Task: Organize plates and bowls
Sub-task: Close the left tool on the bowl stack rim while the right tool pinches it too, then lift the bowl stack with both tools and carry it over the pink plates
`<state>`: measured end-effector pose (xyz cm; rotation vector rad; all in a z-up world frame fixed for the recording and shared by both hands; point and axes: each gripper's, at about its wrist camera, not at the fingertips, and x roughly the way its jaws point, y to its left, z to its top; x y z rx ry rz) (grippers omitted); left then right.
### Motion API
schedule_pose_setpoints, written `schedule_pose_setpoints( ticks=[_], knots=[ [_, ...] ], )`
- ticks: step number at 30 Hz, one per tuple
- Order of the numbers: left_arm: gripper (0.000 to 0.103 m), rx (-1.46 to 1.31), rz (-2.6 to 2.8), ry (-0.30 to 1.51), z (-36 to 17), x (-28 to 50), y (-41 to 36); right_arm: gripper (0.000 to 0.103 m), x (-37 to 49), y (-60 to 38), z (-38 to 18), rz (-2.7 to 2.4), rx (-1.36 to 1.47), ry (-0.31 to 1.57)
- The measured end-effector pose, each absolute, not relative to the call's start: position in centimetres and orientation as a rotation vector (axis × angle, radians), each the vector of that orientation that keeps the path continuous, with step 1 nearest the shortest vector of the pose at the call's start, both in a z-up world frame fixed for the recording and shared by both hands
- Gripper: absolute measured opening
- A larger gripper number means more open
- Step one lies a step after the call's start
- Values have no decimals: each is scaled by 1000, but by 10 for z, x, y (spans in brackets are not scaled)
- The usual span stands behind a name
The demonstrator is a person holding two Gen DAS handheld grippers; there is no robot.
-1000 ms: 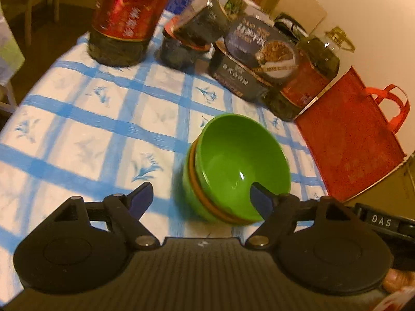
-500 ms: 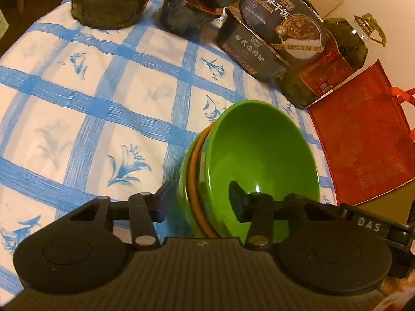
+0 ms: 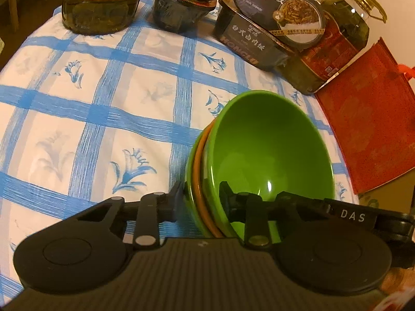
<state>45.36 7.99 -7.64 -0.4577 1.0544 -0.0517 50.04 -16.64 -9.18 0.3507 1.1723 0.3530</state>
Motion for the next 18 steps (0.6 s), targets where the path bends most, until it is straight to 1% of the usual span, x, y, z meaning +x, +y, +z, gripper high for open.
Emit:
schedule_pose_setpoints(
  ticks=[9, 18],
  knots=[
    [25, -429, -66, 1053, -63, 445, 69, 29, 491, -177, -79, 334, 357, 1156],
    [25, -419, -98, 1025, -17, 418, 48, 29, 456, -198, -32, 323, 351, 1111]
  ],
)
